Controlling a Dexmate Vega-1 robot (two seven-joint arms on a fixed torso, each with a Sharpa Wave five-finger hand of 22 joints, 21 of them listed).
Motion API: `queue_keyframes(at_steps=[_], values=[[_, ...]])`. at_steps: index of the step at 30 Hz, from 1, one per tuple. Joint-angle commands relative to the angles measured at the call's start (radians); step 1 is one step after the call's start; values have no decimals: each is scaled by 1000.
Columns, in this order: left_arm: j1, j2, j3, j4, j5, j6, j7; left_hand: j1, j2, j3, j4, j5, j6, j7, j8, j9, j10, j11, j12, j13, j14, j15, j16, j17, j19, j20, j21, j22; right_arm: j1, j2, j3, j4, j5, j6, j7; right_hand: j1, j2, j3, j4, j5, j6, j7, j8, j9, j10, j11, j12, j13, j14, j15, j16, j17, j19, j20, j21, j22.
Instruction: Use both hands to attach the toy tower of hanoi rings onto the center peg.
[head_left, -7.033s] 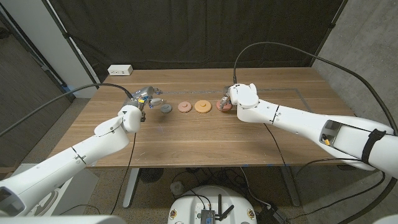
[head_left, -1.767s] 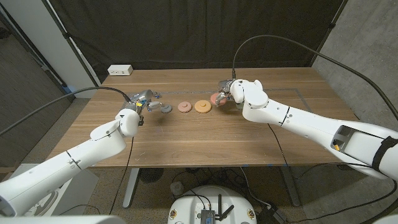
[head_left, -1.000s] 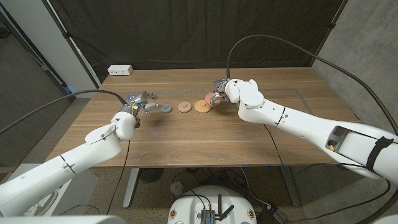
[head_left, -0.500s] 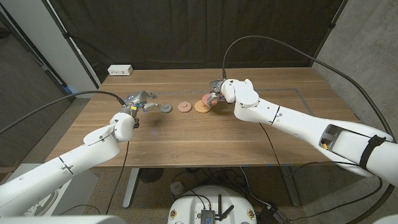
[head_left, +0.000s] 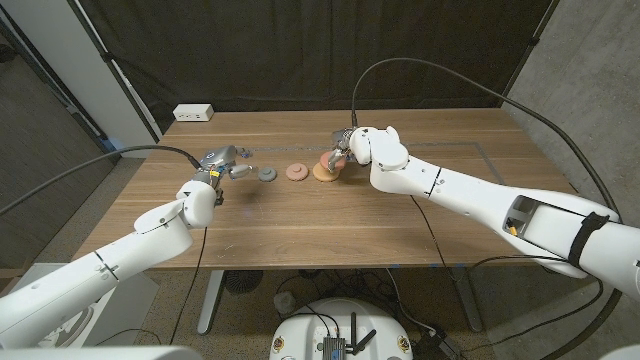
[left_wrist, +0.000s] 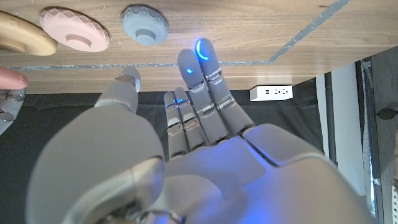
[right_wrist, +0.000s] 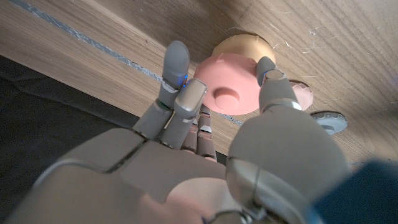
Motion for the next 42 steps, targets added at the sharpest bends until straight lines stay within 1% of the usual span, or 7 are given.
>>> queue_keyframes(at_steps=[1, 10, 21, 28, 36, 42], values=[[-4, -6, 3, 4, 4, -1, -5, 7, 2, 2, -2, 9, 3, -3, -4, 4, 3, -4, -5, 3, -4, -100, 6, 3, -1, -92, 8, -2, 23, 31, -26, 39, 3, 9, -7, 5, 41, 122, 111, 16, 182, -170, 7, 7, 198, -194, 4, 97, 10, -5, 7, 2, 11, -58, 7, -1], [-11, -10, 9, 3, 8, 1, -11, 7, 2, 3, -1, 9, 2, -4, -4, 4, 3, -3, -5, 3, -4, -100, 8, 3, -4, -91, 14, -7, 34, 59, -38, 83, 20, 30, -21, 2, 39, 128, 111, 17, 182, -175, 4, 7, 200, -197, 1, 98, 10, -5, 7, 2, 12, -58, 9, -2], [-12, -9, 8, -2, 7, 6, -16, 7, 2, 3, 0, 10, 3, -2, -4, 4, 2, -3, -5, 4, -6, -100, 9, 2, -5, -91, 20, -13, 48, 87, -51, 132, 47, 41, -33, 0, 38, 137, 111, 19, 183, -171, 2, 8, 202, -197, -3, 101, 7, -5, 2, -2, 12, -58, 9, -5], [-12, -11, 6, 0, 6, 1, -13, 7, 1, 3, 0, 10, 4, -2, -4, 4, 4, -2, -5, 4, -5, -99, 10, 1, -5, -93, 25, -17, 54, 93, -56, 151, 61, 41, -43, -1, 37, 143, 111, 20, 184, -172, 1, 9, 205, -195, -5, 104, 5, -5, -1, -4, 14, -58, 11, -4], [-15, -13, 8, 1, 6, 3, -15, 7, 2, 4, 0, 11, 3, -2, -4, 4, 3, -2, -6, 4, -5, -100, 11, 1, -10, -92, 29, -21, 62, 97, -76, 170, 58, 39, -54, -3, 36, 147, 112, 21, 187, -174, 0, 9, 207, -196, -8, 104, 7, -5, -1, -3, 13, -58, 11, -7], [-17, -15, 10, 1, 7, 9, -18, 7, 2, 5, 0, 11, 4, -1, -4, 4, 4, -2, -6, 4, -7, -100, 11, 0, -10, -92, 35, -25, 59, 96, -79, 177, 65, 41, -63, -5, 36, 150, 112, 21, 188, -172, -1, 9, 208, -196, -9, 104, 9, -5, 0, -1, 14, -58, 12, -7]])
